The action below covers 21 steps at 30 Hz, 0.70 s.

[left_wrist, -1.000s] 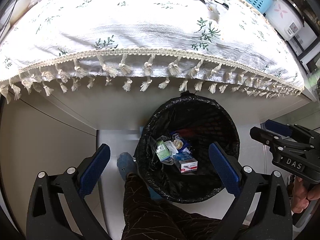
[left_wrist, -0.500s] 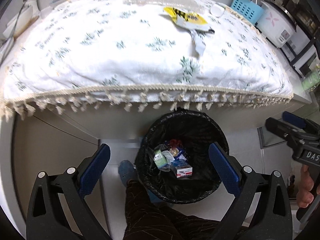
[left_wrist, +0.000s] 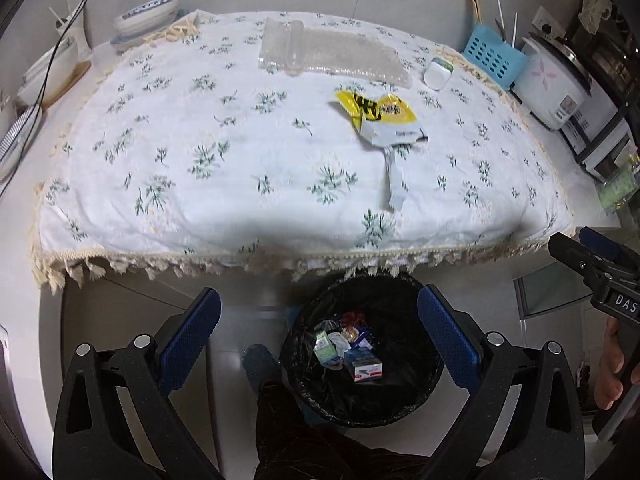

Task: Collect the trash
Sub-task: 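Raise both tools away from the bin back over the table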

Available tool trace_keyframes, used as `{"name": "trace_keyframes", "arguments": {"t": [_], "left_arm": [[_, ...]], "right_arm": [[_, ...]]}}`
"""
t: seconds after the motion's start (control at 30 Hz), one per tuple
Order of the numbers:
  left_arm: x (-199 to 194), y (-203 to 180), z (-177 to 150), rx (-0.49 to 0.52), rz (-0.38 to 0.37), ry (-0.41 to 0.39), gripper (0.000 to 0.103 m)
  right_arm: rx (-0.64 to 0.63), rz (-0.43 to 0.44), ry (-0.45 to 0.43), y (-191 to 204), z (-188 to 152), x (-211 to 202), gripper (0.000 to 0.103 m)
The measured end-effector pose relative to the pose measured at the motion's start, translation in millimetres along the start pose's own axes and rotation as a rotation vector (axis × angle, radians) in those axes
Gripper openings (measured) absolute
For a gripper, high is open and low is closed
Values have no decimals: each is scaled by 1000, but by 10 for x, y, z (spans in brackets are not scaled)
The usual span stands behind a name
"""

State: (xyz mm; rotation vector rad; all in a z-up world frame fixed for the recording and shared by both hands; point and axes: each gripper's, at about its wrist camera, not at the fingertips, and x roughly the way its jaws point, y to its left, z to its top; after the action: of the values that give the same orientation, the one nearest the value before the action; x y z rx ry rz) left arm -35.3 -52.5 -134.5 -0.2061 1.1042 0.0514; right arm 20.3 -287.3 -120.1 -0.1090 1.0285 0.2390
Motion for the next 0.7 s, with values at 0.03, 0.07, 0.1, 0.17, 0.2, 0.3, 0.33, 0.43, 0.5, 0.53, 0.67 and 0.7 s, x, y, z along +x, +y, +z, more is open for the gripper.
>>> {"name": "trace_keyframes", "arguments": {"t": [0.03,0.07,0.1,0.17,0.2,0.3,0.33,0.43,0.5,0.53,0.67,0.7], "left_arm": [[-12,10,52,1,-1,-5,97],[-21,14,92,1,-2,-9,97],[-27,18,133,2,-3,-13,97],[-37,27,223,3,-4,-20,97],[-38,36,276,2,-8,-22,97],[-24,52,417,4,-12,-23,97],[-14,59,462,7,-13,-21,97],[18,69,610,17,-16,-18,97],[33,78,697,25,-17,-18,97],[44,78,753,33,-14,-18,97],[106,97,942,53,-18,-12,97],[130,109,993,53,-20,-8,97]], "right_arm": [[0,-3,-3,-2,29,-4,95],[1,-5,-7,-5,69,-11,95],[3,-5,-10,-6,96,-15,95],[5,-3,-16,-5,163,-20,95],[5,-6,-20,-2,203,-22,95],[14,-9,-27,-1,318,-15,95],[19,-10,-28,-1,362,-10,95],[28,-14,-30,-2,481,16,95],[33,-17,-25,1,570,52,95],[36,-14,-19,-1,609,71,95],[47,-26,0,1,808,167,95],[51,-26,2,0,859,192,95]]}}
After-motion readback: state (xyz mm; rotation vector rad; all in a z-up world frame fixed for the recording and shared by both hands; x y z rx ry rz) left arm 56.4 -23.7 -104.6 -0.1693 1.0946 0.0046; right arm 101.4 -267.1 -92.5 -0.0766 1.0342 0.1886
